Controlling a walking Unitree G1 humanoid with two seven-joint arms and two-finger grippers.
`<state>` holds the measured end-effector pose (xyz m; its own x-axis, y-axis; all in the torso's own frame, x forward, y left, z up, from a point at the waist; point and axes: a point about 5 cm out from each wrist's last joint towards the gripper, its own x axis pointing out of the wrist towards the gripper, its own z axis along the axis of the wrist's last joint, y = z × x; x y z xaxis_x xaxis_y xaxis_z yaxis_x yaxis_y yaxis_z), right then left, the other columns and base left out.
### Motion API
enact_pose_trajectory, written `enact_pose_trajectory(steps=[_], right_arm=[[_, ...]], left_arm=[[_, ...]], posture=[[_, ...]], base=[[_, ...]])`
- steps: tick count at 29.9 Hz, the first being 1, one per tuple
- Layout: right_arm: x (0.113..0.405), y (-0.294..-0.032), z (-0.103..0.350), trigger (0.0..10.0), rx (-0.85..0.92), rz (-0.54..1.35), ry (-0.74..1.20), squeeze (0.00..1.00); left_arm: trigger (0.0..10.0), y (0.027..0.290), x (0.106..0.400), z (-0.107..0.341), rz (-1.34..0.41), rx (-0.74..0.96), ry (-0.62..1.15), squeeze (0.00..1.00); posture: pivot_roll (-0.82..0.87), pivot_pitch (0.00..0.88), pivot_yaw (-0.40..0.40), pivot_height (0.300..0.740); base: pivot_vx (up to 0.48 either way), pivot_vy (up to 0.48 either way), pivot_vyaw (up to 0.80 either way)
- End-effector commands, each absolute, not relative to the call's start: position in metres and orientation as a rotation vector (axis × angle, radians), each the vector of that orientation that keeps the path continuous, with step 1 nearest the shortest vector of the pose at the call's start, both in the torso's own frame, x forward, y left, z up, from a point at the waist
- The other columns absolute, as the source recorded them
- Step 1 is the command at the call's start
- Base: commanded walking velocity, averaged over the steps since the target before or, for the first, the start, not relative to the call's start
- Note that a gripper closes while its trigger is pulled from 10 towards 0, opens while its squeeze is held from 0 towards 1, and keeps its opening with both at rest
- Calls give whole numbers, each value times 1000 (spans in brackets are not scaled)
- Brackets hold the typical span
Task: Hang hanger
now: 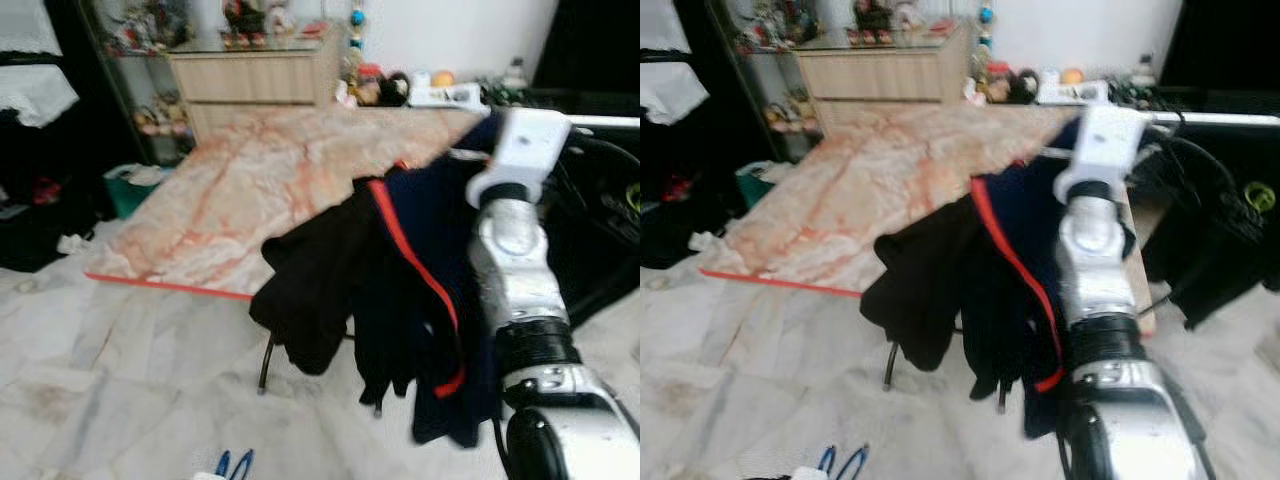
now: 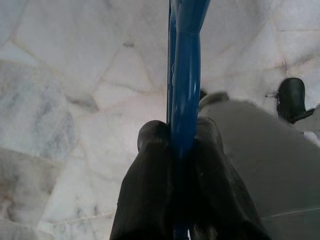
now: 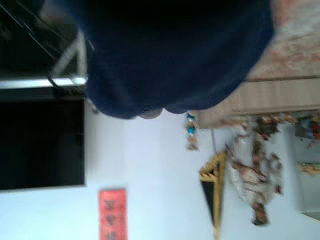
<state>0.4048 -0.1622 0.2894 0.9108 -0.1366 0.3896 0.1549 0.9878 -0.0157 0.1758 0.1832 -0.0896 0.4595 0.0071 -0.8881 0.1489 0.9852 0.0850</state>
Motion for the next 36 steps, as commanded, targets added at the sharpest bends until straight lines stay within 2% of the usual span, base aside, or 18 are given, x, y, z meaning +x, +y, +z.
enact_pose_trajectory(steps=[1, 27, 36], right_arm=[[405, -144, 313, 10000, -43, -79, -479, 0], [414, -131, 372, 10000, -59, 23, -583, 0], [418, -126, 361, 10000, -50, 66, -522, 0]], left_arm=[[10000, 194, 171, -90, -75, 186, 1106, 0], [10000, 193, 173, -89, -93, 203, 1104, 0], [10000, 193, 172, -90, -96, 206, 1106, 0]], posture=[[32, 8, 52, 740], [38, 0, 47, 740], [43, 0, 43, 740]], base=[[285, 0, 0], [286, 0, 0], [286, 0, 0]])
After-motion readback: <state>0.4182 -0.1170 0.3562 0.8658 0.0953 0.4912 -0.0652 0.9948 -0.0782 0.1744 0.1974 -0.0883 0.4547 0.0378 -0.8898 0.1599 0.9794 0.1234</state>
